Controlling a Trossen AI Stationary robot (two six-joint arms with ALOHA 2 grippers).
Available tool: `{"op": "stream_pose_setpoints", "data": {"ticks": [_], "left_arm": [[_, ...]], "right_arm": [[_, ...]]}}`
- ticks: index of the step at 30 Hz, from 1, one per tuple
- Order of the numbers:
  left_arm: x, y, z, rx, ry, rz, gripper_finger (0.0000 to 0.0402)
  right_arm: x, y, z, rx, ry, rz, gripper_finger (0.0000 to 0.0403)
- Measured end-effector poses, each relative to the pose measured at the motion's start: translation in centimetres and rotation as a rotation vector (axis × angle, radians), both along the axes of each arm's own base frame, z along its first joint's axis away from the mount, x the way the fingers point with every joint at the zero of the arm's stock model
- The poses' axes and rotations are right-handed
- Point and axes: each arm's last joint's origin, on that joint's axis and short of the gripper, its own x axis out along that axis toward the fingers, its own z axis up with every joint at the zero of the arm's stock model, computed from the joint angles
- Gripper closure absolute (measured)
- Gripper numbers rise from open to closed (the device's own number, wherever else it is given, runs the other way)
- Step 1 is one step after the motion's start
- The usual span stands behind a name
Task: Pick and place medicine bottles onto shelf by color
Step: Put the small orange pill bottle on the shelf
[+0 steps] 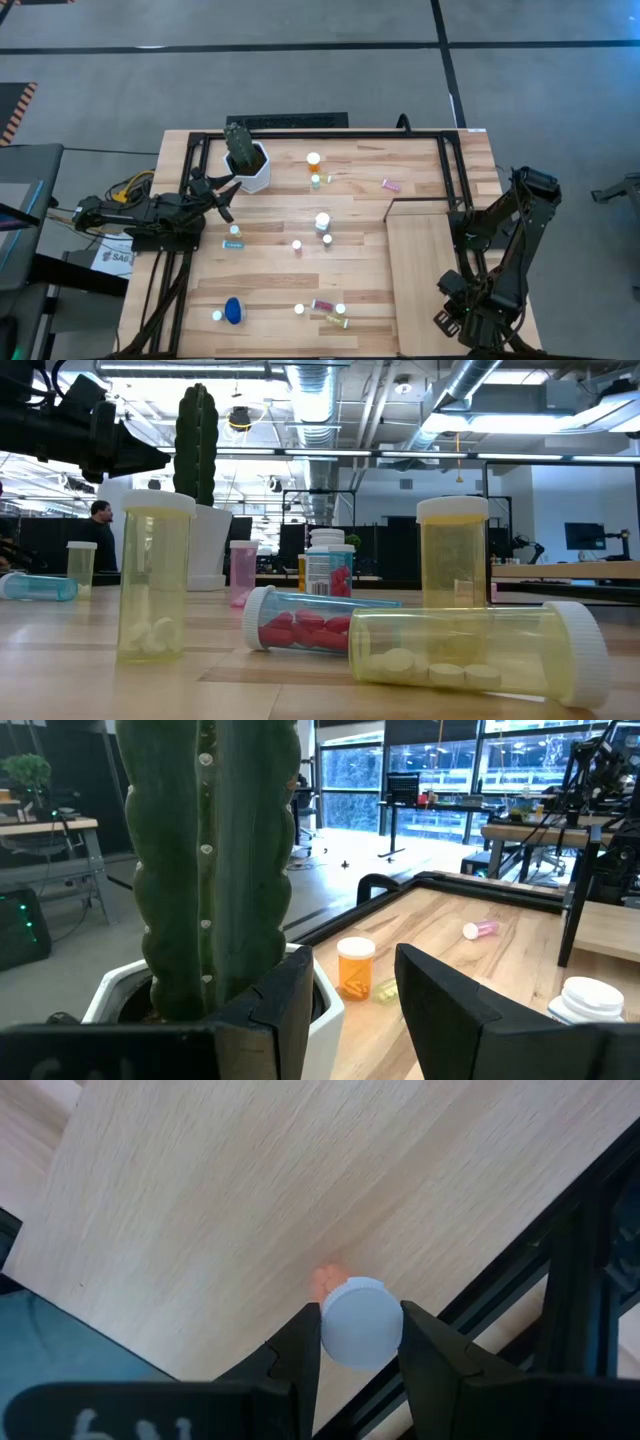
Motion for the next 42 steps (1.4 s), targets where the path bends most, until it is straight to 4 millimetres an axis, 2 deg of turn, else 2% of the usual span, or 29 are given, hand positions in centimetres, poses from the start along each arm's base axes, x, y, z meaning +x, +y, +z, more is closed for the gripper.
{"op": "stream_pose_setpoints", "data": {"ticks": [14,36,42], "left_arm": [[0.0,0.0,0.0,0.000,0.000,0.000,0.0267],[0.0,0.0,0.0,0.000,0.000,0.000,0.0267],[0.0,0.0,0.0,0.000,0.000,0.000,0.0267]], "right_arm": [[0.6,-1.5,0.0,-0.070,0.099,-0.070,0.0274],[0.6,-1.7,0.0,-0.084,0.118,-0.078,0.0273],[1.0,-2.0,0.0,-0.084,0.121,-0.080,0.0257]]}}
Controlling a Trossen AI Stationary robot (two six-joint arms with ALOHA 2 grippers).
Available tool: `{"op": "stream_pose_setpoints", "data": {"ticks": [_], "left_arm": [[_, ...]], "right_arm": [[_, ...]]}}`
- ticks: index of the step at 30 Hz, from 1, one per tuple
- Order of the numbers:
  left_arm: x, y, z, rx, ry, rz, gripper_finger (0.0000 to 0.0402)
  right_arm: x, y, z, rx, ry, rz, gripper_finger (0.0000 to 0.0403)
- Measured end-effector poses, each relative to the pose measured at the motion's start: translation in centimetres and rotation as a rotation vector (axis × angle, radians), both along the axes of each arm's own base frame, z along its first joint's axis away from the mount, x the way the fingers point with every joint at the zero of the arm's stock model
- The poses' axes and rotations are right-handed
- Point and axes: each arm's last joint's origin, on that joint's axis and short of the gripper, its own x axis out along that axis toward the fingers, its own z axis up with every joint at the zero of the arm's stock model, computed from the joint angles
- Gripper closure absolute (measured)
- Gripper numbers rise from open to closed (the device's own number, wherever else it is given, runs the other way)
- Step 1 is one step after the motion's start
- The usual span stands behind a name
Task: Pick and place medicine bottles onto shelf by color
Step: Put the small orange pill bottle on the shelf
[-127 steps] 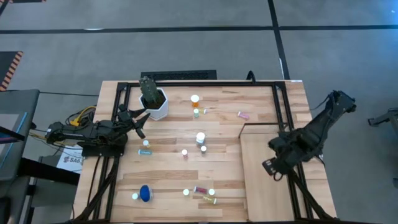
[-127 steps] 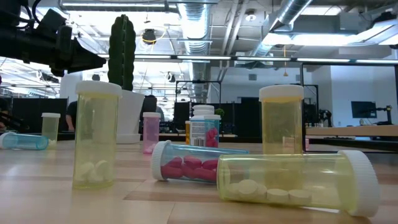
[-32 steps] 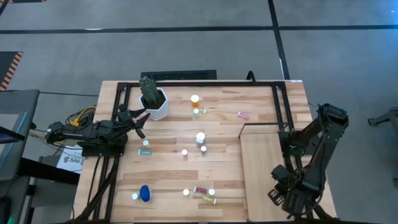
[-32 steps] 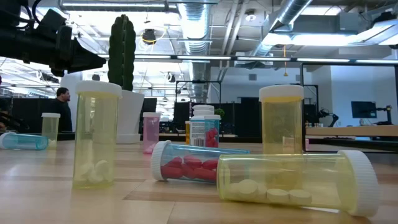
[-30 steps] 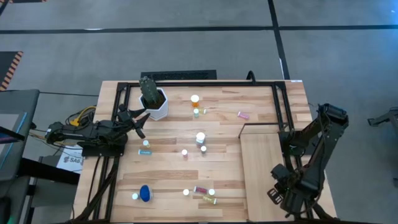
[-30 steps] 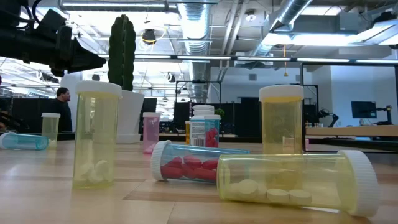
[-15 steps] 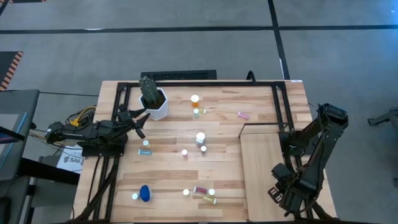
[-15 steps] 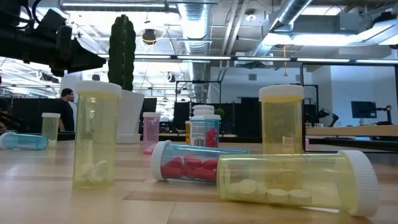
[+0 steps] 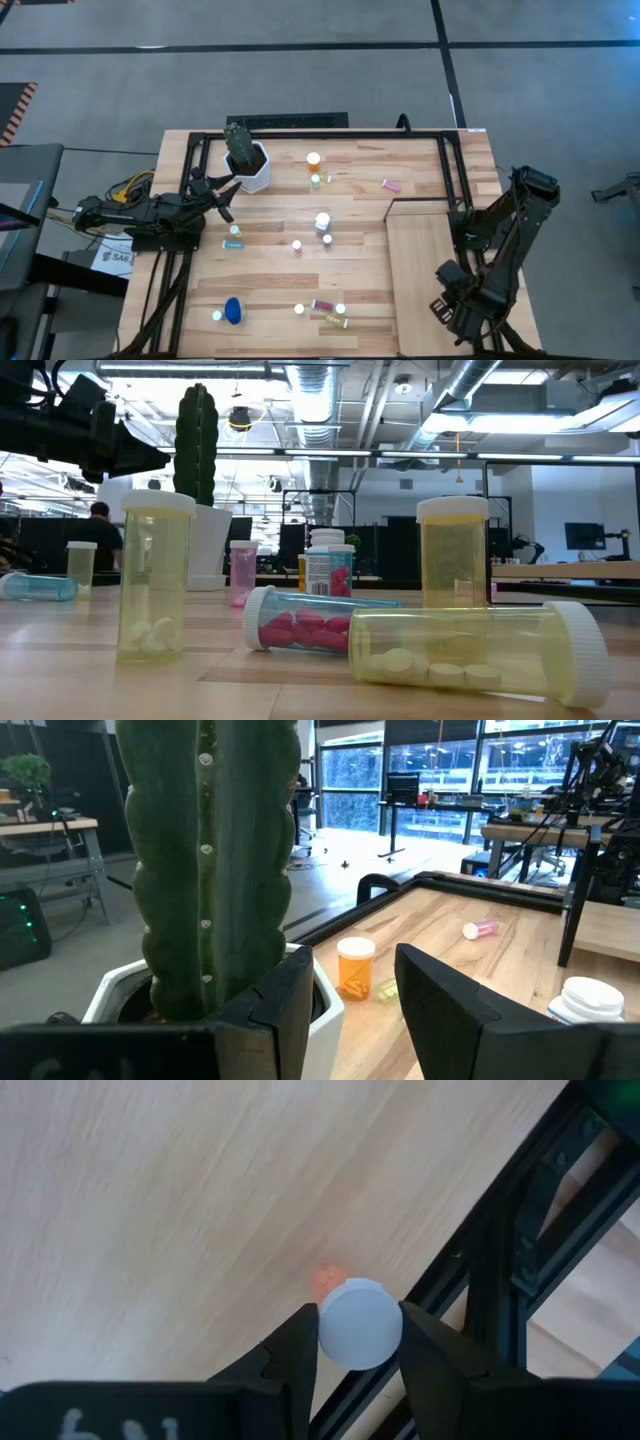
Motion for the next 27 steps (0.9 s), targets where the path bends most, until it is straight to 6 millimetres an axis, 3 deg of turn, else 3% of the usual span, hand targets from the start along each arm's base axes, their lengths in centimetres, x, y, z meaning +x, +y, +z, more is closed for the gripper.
{"op": "stream_pose_setpoints", "data": {"ticks": [10,27], "left_arm": [[0.00,0.00,-0.01,0.000,0.000,0.000,0.0267],[0.00,0.00,-0.01,0.000,0.000,0.000,0.0267]], "right_arm": [[0.80,-0.48,0.00,0.005,0.003,0.033,0.0237],[0.45,-0.95,0.05,-0.042,0.041,0.040,0.0227]]}}
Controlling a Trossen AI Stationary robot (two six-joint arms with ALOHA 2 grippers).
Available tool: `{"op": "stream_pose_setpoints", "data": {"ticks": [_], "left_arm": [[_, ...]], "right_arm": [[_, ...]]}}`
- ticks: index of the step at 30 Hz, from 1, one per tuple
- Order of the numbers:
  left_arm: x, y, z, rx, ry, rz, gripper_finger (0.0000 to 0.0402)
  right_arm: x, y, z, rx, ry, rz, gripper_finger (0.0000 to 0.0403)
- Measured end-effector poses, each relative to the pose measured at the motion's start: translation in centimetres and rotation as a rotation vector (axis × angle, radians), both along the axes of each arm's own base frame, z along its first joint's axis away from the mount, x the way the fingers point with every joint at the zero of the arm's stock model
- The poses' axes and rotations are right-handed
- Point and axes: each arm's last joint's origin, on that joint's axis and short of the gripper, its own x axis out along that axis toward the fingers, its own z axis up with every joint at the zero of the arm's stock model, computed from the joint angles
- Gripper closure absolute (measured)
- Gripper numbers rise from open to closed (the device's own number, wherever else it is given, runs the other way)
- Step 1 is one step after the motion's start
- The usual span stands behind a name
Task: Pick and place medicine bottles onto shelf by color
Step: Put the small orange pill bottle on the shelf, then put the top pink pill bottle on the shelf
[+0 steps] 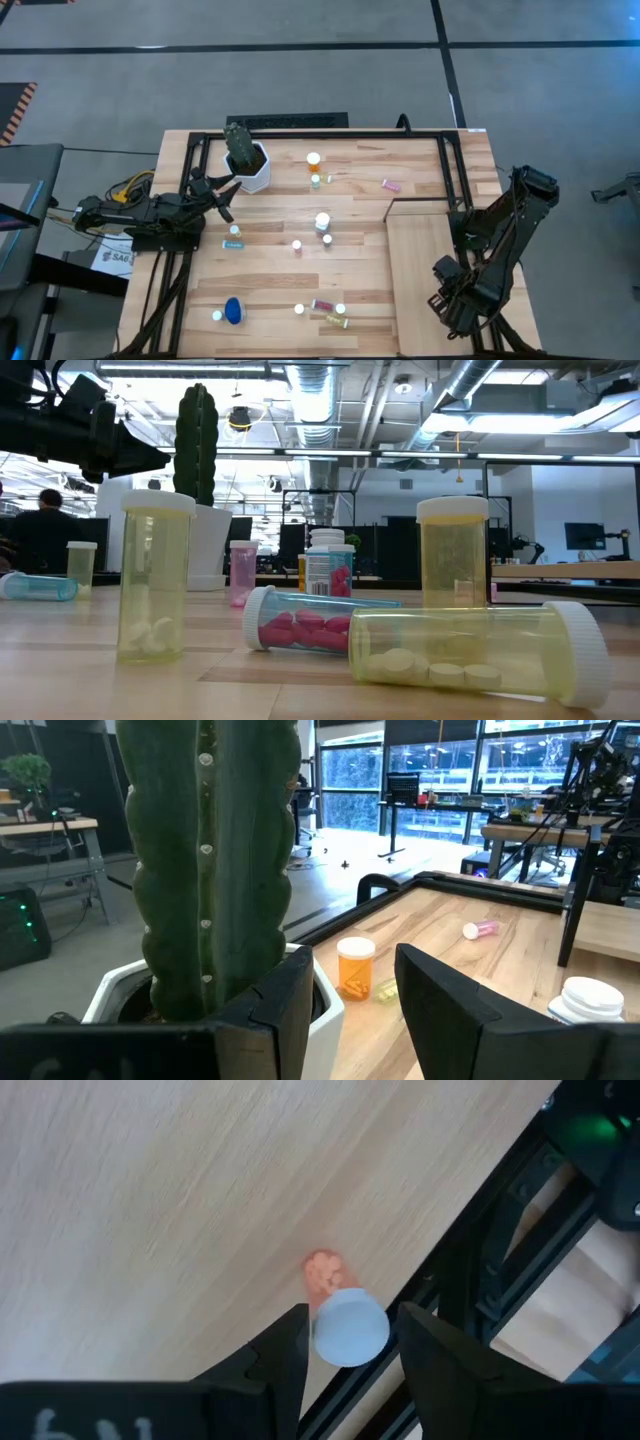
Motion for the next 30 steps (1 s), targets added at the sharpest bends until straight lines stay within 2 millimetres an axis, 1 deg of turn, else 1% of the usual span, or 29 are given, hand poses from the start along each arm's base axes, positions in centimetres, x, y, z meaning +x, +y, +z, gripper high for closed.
{"op": "stream_pose_setpoints", "data": {"ticks": [8,14,18,22,26,30], "left_arm": [[0.0,0.0,0.0,0.000,0.000,-0.001,0.0267],[0.0,0.0,0.0,0.000,0.000,0.000,0.0267],[0.0,0.0,0.0,0.000,0.000,0.000,0.0267],[0.0,0.0,0.0,0.000,0.000,0.000,0.0267],[0.0,0.0,0.0,0.000,0.000,0.000,0.0267],[0.0,0.0,0.0,0.000,0.000,-0.001,0.0267]], "right_arm": [[-0.1,-0.5,0.9,0.036,-0.020,-0.015,0.0216],[-0.3,-1.9,2.2,0.057,-0.062,-0.037,0.0207],[-0.2,-3.3,3.4,0.040,-0.166,-0.056,0.0204],[0.1,-5.1,4.7,0.006,-0.309,-0.066,0.0204],[0.7,-7.4,6.0,-0.050,-0.467,-0.060,0.0204],[1.7,-9.8,7.2,-0.105,-0.592,-0.008,0.0202]]}}
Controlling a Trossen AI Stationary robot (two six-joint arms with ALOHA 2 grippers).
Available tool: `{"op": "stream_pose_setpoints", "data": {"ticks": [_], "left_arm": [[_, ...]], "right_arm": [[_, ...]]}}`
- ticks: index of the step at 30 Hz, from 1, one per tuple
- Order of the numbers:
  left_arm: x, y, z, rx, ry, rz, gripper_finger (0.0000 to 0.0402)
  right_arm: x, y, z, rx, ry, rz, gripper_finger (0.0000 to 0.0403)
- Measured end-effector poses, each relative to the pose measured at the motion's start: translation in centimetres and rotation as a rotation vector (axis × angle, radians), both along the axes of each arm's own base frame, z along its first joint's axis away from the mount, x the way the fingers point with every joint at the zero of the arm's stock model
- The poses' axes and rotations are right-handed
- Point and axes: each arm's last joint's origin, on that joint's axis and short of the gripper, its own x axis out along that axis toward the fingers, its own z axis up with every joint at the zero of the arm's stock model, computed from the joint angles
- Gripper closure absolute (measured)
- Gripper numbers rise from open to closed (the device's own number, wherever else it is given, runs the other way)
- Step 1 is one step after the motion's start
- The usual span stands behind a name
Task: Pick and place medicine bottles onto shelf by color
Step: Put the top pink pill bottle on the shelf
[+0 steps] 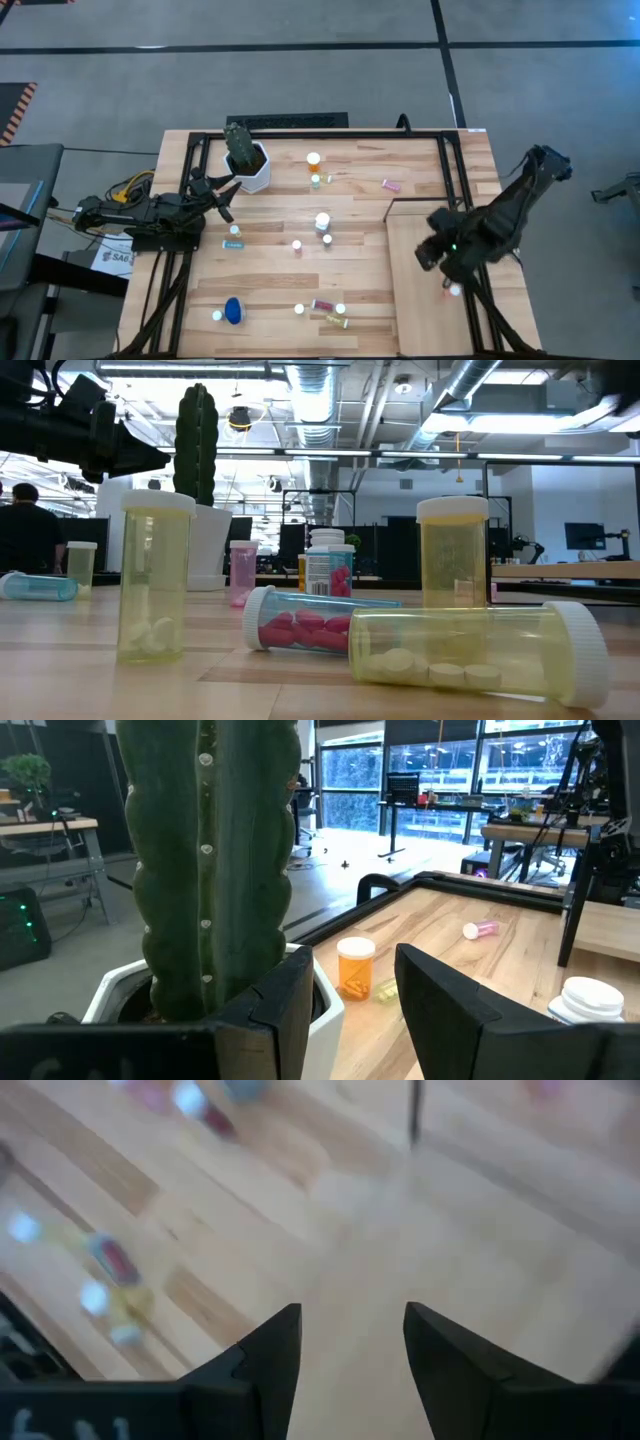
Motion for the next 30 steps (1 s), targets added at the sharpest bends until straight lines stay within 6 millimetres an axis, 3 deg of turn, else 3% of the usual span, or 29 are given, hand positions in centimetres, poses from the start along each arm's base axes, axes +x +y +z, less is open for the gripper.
{"op": "stream_pose_setpoints", "data": {"ticks": [12,18,23,30], "left_arm": [[0.0,0.0,0.0,0.000,0.000,0.000,0.0267],[0.0,0.0,0.0,0.000,0.000,0.000,0.0267],[0.0,0.0,0.0,0.000,0.000,0.000,0.0267],[0.0,0.0,0.0,0.000,0.000,0.000,0.0267]], "right_arm": [[4.6,-7.8,3.2,-0.290,-0.242,0.151,0.0206],[7.3,-12.3,2.4,-0.403,-0.158,0.176,0.0201],[9.2,-15.9,1.1,-0.399,-0.105,0.153,0.0189],[10.3,-18.3,-0.2,-0.337,-0.090,0.207,0.0171]]}}
